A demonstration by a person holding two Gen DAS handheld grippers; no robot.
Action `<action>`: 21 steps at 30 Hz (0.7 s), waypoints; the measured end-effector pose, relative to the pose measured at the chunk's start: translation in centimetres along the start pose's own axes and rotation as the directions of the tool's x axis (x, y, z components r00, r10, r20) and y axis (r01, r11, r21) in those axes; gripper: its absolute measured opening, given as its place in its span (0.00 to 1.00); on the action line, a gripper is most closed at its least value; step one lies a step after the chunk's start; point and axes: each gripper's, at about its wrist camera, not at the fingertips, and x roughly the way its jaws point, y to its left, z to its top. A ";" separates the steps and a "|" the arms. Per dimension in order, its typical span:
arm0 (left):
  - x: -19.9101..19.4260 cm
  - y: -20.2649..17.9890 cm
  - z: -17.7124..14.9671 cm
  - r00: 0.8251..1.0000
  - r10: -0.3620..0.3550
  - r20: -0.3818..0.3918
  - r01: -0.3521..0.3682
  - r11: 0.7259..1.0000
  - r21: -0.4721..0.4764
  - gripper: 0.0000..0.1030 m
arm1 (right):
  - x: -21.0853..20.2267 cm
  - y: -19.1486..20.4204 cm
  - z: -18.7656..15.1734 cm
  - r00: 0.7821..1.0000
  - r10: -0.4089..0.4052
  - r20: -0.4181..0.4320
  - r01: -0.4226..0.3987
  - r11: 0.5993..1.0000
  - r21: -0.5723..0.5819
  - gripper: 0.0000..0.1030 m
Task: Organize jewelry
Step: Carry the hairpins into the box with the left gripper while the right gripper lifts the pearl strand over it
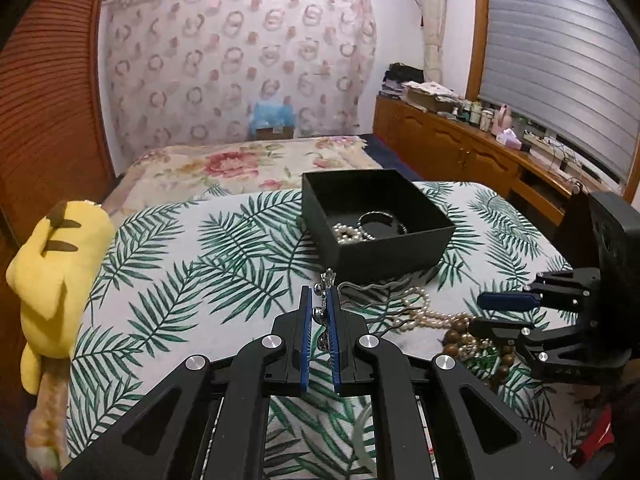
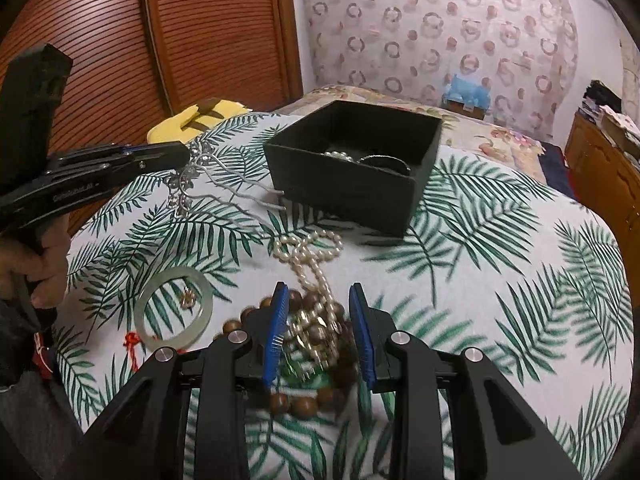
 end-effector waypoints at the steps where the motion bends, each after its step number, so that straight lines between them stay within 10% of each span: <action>1: 0.1 0.2 -0.1 1.000 0.009 -0.002 -0.009 1.000 -0.001 0.06 | 0.3 0.2 0.3 1.000 0.003 -0.003 -0.003 1.000 -0.006 0.33; 16: -0.7 1.9 -0.8 1.000 0.019 0.014 -0.019 0.999 -0.030 0.06 | 4.7 1.3 2.2 0.995 -0.046 -0.084 0.040 0.996 -0.075 0.33; 21: -0.7 1.8 -0.8 1.000 0.019 0.015 -0.019 0.999 -0.032 0.06 | 4.8 1.0 2.4 0.996 -0.046 -0.077 0.040 0.997 -0.072 0.12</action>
